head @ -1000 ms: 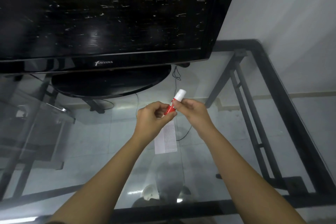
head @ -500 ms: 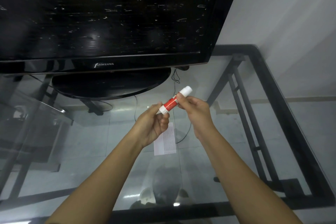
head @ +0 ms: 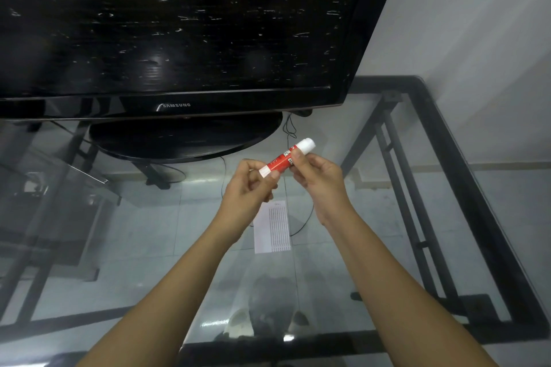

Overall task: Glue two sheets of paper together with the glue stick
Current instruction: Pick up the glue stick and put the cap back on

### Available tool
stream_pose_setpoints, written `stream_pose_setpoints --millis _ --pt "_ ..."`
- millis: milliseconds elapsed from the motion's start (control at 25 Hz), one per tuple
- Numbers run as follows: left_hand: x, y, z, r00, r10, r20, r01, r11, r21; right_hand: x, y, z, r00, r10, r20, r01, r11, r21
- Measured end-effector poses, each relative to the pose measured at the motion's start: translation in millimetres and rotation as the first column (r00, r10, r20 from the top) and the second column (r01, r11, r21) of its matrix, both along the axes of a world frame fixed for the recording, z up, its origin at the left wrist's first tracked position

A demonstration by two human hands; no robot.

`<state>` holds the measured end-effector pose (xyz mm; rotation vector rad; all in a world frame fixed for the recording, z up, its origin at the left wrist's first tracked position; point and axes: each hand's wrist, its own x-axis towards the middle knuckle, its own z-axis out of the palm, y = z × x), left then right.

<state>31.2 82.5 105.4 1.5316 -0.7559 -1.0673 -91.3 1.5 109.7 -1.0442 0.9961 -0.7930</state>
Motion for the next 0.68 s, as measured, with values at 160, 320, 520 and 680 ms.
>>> stream_pose_setpoints --millis 160,320,520,680 --pt "5 -2 9 0.951 -0.031 -0.307 0.096 0.976 0.196 1 1 1 0.999 0.035 0.027 -0.035 0.999 -0.003" --pt "-5 1 12 0.996 -0.037 -0.077 0.049 0.987 0.156 -1 2 0 1.0 0.012 0.011 -0.012 1.0 0.0" --pt "-8 3 9 0.999 -0.023 -0.048 0.029 0.992 0.121 -1 1 0 0.999 0.035 0.024 -0.035 0.999 -0.003" --pt "-9 3 12 0.996 -0.036 0.079 0.036 0.999 0.006 -4 0 2 1.0 0.012 0.021 -0.012 1.0 -0.009"
